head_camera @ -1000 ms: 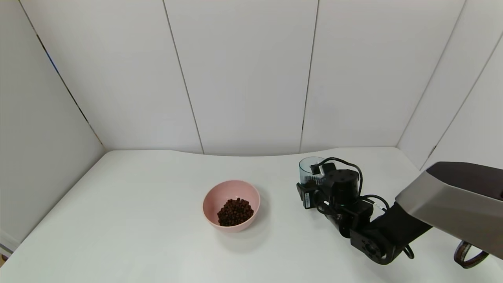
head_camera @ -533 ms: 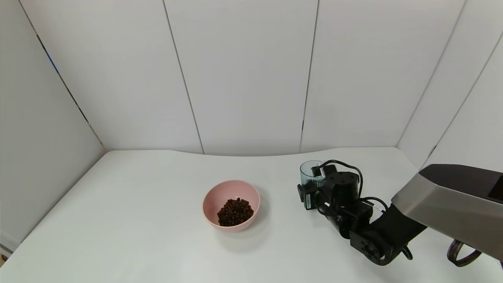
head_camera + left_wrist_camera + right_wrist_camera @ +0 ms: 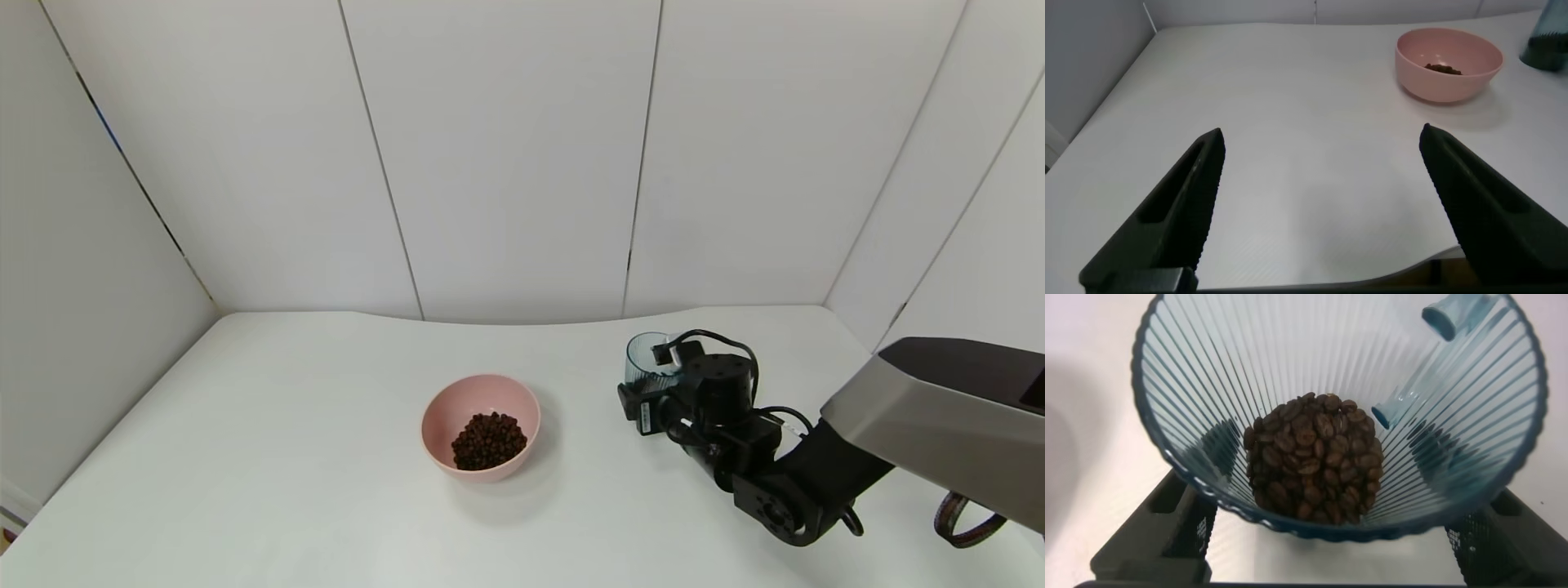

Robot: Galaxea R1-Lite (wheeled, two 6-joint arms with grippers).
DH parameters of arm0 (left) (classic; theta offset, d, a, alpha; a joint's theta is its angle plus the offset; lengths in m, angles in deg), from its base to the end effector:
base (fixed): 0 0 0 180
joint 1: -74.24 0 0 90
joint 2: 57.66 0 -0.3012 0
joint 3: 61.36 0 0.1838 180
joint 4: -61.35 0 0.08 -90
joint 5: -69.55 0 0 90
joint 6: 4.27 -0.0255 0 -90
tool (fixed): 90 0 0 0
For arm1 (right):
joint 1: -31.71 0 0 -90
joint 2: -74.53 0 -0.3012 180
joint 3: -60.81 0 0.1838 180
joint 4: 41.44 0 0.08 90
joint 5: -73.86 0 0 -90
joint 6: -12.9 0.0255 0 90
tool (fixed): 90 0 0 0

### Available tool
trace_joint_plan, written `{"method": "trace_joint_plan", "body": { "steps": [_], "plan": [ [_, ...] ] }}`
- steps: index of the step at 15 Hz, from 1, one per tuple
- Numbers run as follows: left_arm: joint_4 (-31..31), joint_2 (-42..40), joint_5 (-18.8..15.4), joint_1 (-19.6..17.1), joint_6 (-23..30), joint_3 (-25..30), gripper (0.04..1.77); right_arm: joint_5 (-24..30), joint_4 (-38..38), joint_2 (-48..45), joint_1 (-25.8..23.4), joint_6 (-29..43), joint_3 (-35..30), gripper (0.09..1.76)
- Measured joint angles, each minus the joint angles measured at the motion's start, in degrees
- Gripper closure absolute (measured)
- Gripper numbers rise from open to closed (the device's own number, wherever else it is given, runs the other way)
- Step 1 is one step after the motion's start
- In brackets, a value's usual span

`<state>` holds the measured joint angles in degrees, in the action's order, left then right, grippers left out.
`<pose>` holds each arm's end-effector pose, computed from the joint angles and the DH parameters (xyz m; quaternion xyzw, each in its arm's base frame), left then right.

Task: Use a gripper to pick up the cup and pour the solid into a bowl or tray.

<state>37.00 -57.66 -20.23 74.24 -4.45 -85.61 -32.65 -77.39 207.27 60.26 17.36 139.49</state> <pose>-0.0281 0.0001 0.0753 0.0016 0.0009 0.0019 1.0000 0.3650 0.1903 0.0399 -0.0220 0.1493 0.0978 0.9837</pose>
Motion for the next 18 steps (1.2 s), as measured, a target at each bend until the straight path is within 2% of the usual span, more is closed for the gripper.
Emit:
{"method": "trace_joint_plan", "body": {
  "steps": [5, 12, 18],
  "plan": [
    [0.0, 0.0, 0.0, 0.0, 0.0, 0.0, 0.09, 2.3, 5.8, -3.7, -0.2, 0.1, -1.0, 0.19],
    [0.0, 0.0, 0.0, 0.0, 0.0, 0.0, 0.09, 4.6, 24.3, -18.2, -0.3, 0.3, -2.6, 0.16],
    [0.0, 0.0, 0.0, 0.0, 0.0, 0.0, 0.09, 6.7, 40.4, -34.8, -1.1, 1.5, -4.5, 0.15]
  ]
}}
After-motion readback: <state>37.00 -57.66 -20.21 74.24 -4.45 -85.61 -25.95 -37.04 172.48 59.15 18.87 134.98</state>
